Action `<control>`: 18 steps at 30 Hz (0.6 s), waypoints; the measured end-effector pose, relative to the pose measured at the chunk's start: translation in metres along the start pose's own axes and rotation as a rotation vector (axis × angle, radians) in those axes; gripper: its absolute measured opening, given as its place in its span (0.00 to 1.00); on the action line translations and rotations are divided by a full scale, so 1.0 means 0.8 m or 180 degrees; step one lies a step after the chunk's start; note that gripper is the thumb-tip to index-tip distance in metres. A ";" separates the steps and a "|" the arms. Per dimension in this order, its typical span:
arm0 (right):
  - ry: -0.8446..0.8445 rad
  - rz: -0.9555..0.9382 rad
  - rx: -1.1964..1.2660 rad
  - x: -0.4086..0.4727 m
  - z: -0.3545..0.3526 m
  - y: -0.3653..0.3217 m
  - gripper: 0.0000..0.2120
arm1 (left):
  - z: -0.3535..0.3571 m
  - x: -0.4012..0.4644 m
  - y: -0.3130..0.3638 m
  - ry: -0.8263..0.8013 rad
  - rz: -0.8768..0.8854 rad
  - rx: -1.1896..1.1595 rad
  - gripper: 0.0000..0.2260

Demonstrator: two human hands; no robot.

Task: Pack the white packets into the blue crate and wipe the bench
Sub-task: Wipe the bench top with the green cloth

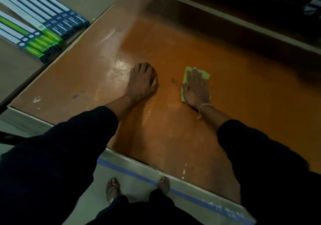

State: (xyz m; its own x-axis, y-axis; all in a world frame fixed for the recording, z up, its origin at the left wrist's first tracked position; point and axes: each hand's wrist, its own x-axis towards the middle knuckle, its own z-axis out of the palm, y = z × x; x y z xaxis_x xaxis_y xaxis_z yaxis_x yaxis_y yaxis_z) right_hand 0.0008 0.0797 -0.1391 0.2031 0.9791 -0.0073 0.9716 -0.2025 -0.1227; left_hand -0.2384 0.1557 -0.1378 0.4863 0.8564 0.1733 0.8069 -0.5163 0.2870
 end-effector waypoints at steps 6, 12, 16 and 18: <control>0.0012 -0.0010 -0.0092 -0.060 0.000 0.013 0.29 | -0.013 -0.030 -0.021 -0.0057 0.0287 -0.0453 0.22; -0.0067 -0.0406 -0.0040 -0.123 0.008 -0.075 0.30 | -0.029 -0.048 -0.061 -0.0205 0.0533 -0.0302 0.20; -0.0140 -0.0957 -0.0092 -0.167 0.003 -0.074 0.27 | -0.045 -0.048 -0.101 -0.0098 0.0511 -0.0232 0.17; 0.0055 -0.0111 -0.0183 -0.160 0.004 -0.069 0.29 | -0.053 -0.047 -0.121 -0.0068 0.0459 -0.0216 0.16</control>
State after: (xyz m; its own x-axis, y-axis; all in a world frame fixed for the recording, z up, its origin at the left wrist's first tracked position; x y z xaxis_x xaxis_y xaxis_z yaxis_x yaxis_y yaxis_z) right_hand -0.0795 -0.0344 -0.1347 0.1708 0.9852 0.0131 0.9833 -0.1696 -0.0655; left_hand -0.3488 0.1734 -0.1318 0.6030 0.7729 0.1975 0.7041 -0.6320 0.3237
